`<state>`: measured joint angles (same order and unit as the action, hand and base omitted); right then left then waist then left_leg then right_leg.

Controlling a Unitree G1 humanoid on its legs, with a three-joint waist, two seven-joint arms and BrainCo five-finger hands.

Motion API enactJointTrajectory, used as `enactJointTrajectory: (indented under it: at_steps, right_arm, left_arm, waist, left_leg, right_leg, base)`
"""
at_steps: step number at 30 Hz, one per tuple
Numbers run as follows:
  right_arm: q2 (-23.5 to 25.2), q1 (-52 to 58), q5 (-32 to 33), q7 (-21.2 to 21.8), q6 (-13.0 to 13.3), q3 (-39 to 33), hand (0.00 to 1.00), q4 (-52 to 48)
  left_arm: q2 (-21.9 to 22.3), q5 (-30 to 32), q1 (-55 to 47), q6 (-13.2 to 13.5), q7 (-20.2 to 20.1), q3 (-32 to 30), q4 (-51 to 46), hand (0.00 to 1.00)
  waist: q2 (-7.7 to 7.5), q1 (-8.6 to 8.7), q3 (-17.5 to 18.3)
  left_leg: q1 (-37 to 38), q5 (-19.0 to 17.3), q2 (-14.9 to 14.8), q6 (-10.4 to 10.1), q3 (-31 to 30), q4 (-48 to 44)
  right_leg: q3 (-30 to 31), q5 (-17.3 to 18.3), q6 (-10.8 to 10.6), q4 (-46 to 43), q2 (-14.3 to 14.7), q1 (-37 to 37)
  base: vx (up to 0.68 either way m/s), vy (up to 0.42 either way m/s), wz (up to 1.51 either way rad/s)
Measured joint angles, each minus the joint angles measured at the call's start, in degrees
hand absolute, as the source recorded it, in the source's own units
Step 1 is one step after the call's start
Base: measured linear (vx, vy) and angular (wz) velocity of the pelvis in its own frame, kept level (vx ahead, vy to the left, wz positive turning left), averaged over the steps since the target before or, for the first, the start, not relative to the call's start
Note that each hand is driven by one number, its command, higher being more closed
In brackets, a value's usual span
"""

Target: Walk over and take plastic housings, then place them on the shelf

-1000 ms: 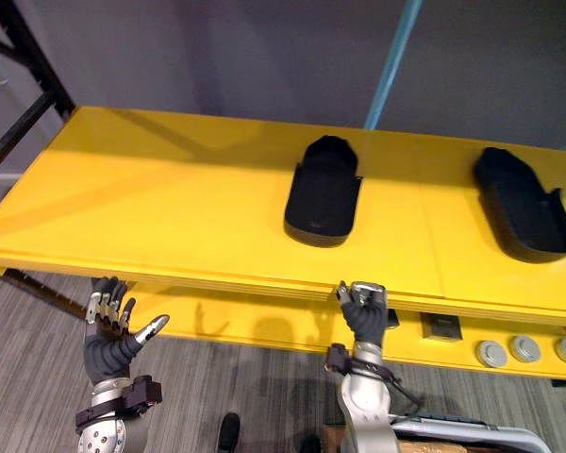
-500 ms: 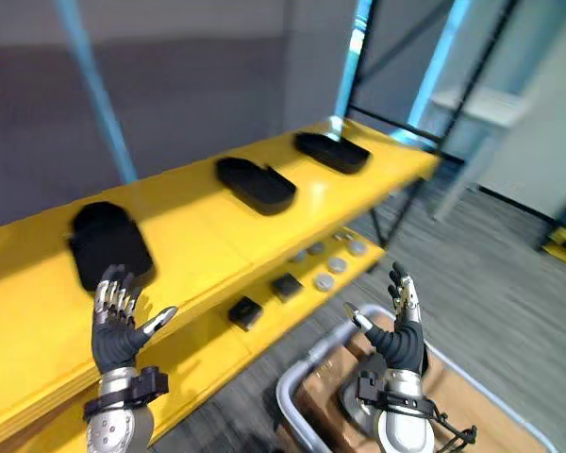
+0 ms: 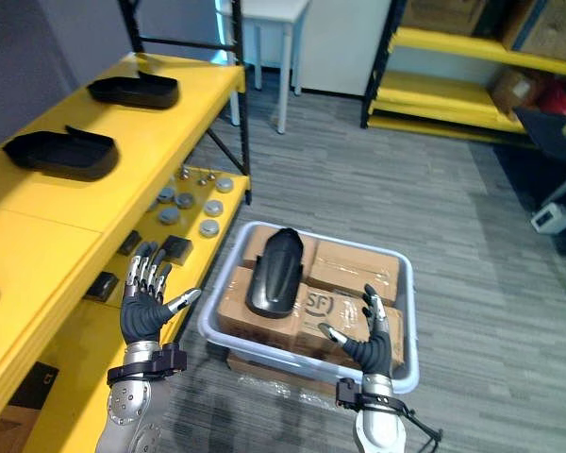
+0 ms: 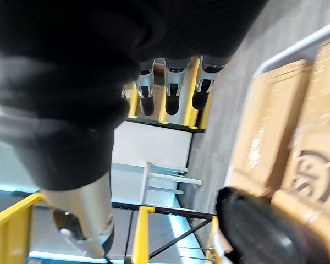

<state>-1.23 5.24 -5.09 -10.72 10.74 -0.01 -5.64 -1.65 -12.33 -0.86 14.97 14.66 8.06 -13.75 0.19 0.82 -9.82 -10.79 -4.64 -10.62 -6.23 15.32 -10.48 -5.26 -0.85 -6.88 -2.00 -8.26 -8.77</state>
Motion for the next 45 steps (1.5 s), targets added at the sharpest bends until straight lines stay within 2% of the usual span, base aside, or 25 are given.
enactJointTrajectory:
  at_steps: [3,5,6,7,8,9,10,11,12,14,15,16,18,22,25,29,34,40,45]
  right_arm:
    - [-1.92,1.63,-1.01,-0.14,-1.1,-0.07,0.0,1.42]
    - [-1.93,1.84,-2.27,-0.52,-1.22,-0.31,0.0,3.64]
    - [-2.04,1.57,-2.27,-0.92,-1.35,-0.46,0.0,5.27]
    - [-2.15,1.16,-2.27,-1.49,-1.79,-0.51,0.0,7.71]
    - [-2.4,0.82,-2.27,-1.73,-2.08,-0.51,0.0,8.98]
    - [-2.93,-1.12,-2.46,-2.44,-3.3,-0.42,0.0,12.03]
    - [-2.89,-3.28,-2.49,-2.85,-3.69,-0.36,0.0,13.71]
    - [-2.91,-4.99,-2.54,-3.36,-3.95,-0.33,0.0,14.89]
    - [-2.71,-10.28,-3.27,-4.94,-4.67,-0.46,0.0,18.92]
    - [-2.32,-15.61,-4.81,-6.38,-5.47,-0.52,0.0,23.27]
    - [-2.08,-19.36,-4.96,-7.65,-5.99,-0.48,0.0,26.08]
    - [-2.04,-20.58,-5.04,-8.25,-6.08,-0.58,0.0,27.11]
    - [-0.01,-22.87,-6.12,-9.96,-6.86,-1.1,0.0,27.29]
    - [1.82,-31.5,-8.79,-12.46,-8.43,-2.24,0.0,30.43]
    - [2.29,-43.9,-9.03,-15.6,-9.65,-5.7,0.0,37.02]
    - [1.9,-51.36,-9.13,-17.88,-10.36,-9.0,0.0,40.67]
    - [-3.34,-61.48,-8.72,-20.25,-12.28,-13.33,0.0,55.71]
    - [-6.61,-69.02,-6.63,-20.19,-12.3,-12.49,0.0,65.48]
    - [-10.5,-72.91,-5.98,-18.99,-12.15,-10.03,0.0,68.75]
  left_arm:
    - [3.11,-0.57,1.39,0.0,-0.62,3.13,1.83,0.0]
    - [3.19,-2.34,1.75,-0.05,-1.09,3.13,5.05,0.0]
    - [3.19,-2.78,1.68,-0.1,-1.17,3.2,6.7,0.0]
    - [3.0,-3.27,1.22,-0.14,-1.31,3.69,8.83,0.0]
    - [3.0,-3.28,0.88,-0.18,-1.35,3.7,10.14,0.0]
    - [3.02,-3.24,-0.33,-0.65,-1.38,3.55,13.49,0.0]
    - [2.95,-3.22,-1.44,-0.93,-1.4,3.46,14.77,0.0]
    - [2.57,-2.82,-2.24,-1.31,-1.48,3.5,15.29,0.0]
    - [1.77,-0.5,-4.01,-1.91,-2.26,3.65,16.94,0.0]
    - [0.83,1.58,-5.64,-2.65,-3.56,3.77,19.79,0.0]
    - [0.28,3.09,-7.01,-2.74,-3.81,3.58,22.33,0.0]
    - [-0.02,3.74,-7.24,-2.91,-3.8,3.52,23.63,0.0]
    - [-2.05,7.1,-7.41,-3.7,-3.75,3.69,26.59,0.0]
    - [-4.83,11.66,-5.18,-4.15,-2.63,4.26,32.29,0.0]
    - [-5.62,13.16,-0.7,-3.97,-1.26,4.79,39.69,0.0]
    - [-5.94,13.61,3.07,-3.83,0.01,4.6,44.55,0.0]
    - [-5.7,12.95,7.8,-3.77,2.44,4.67,53.55,0.0]
    - [-5.7,10.25,9.99,-3.78,3.66,4.07,59.09,0.0]
    - [-5.74,9.1,11.97,-3.67,3.73,3.7,60.65,0.0]
  waist:
    - [1.52,0.81,0.37]
    - [1.8,1.98,0.24]
    - [2.11,1.96,0.01]
    - [2.36,1.66,-0.21]
    - [2.63,1.49,-0.51]
    - [3.85,0.58,-1.17]
    - [4.73,-0.23,-1.19]
    - [4.69,-0.69,-1.35]
    - [4.74,-2.38,-1.67]
    - [4.94,-3.26,-2.09]
    - [6.05,-4.14,-2.19]
    - [6.09,-5.19,-2.42]
    - [4.35,-5.83,-3.71]
    - [4.46,-6.22,-7.0]
    - [4.23,-8.17,-10.55]
    - [3.49,-8.14,-14.29]
    - [3.18,-9.55,-15.78]
    - [2.77,-11.09,-16.55]
    - [2.55,-11.63,-16.74]
  left_leg:
    - [3.18,3.4,-3.23,-2.49,-1.21,5.78]
    - [4.15,3.11,-4.42,-2.97,-3.17,4.4]
    - [3.57,2.53,-5.01,-2.96,-4.23,1.63]
    - [1.77,1.43,-5.51,-1.3,-5.93,-3.81]
    - [0.85,1.02,-5.75,-0.61,-6.7,-6.88]
    - [-1.91,0.64,-6.13,0.28,-10.01,-14.55]
    - [-3.89,0.59,-5.93,0.28,-13.08,-18.33]
    - [-5.26,-0.06,-5.21,-0.28,-15.24,-20.07]
    - [-6.04,-3.19,-1.58,-1.49,-19.68,-20.19]
    - [-5.95,-4.03,2.11,-1.22,-21.8,-14.97]
    - [-5.04,-2.02,2.88,0.39,-21.62,-6.93]
    - [-4.33,1.31,2.89,-0.52,-21.49,-6.13]
    - [-4.19,1.98,4.58,0.39,-20.26,-4.77]
    - [-6.02,2.25,5.48,0.79,-19.36,-4.8]
    - [-6.63,4.25,4.43,1.39,-16.67,-1.27]
    - [-7.41,6.1,4.17,1.43,-15.64,1.04]
    - [-12.19,9.33,3.83,1.36,-17.15,3.48]
    - [-15.16,11.96,3.53,0.95,-20.21,5.9]
    - [-18.05,13.55,3.6,0.36,-23.3,7.45]
  right_leg:
    - [-2.06,0.35,1.04,-0.74,3.81,1.02]
    - [-4.32,3.09,3.02,-2.64,4.73,3.09]
    - [-5.38,4.44,3.52,-4.04,5.02,3.92]
    - [-6.85,6.09,3.96,-4.95,5.12,5.47]
    - [-7.48,6.4,4.23,-5.0,5.22,6.56]
    - [-8.32,6.75,4.74,-4.74,5.84,8.65]
    - [-8.03,7.0,5.16,-4.37,6.22,9.4]
    - [-7.47,7.25,5.57,-4.11,6.03,9.28]
    - [-5.19,7.22,5.76,-3.99,5.05,8.63]
    - [-4.11,6.83,5.38,-3.52,4.15,8.53]
    - [-3.1,6.59,4.6,-3.54,4.47,8.41]
    - [-2.03,6.62,4.2,-3.65,4.59,8.26]
    - [-1.6,5.93,3.08,-2.76,2.83,7.75]
    - [-1.32,4.71,2.0,-2.41,1.67,5.72]
    - [1.15,1.66,1.95,-1.42,2.23,2.22]
    - [1.57,-0.32,1.93,-0.05,2.41,0.48]
    - [1.01,-2.94,1.77,1.36,3.16,-4.22]
    - [-0.54,-3.2,2.11,1.44,4.1,-6.86]
    - [-2.46,-3.15,2.09,1.47,4.61,-9.31]
  base:
    - [0.02,-0.222,0.07]
    - [0.03,-0.17,0.42]
    - [0.02,-0.159,0.68]
    - [0.0,-0.116,0.58]
    - [-0.02,-0.128,0.6]
    - [-0.04,-0.113,0.33]
    - [-0.04,-0.067,0.16]
    - [-0.02,0.075,-0.32]
    - [0.0,0.146,-0.46]
    - [0.01,0.172,-0.47]
    - [0.03,0.132,-0.52]
    - [0.08,0.169,-0.54]
    - [0.11,0.131,-0.12]
    - [0.06,0.087,-0.05]
    - [-0.03,0.014,-0.43]
    - [-0.05,0.01,-0.16]
    - [-0.09,0.013,0.05]
    - [-0.08,-0.005,0.19]
    - [-0.06,-0.005,0.18]
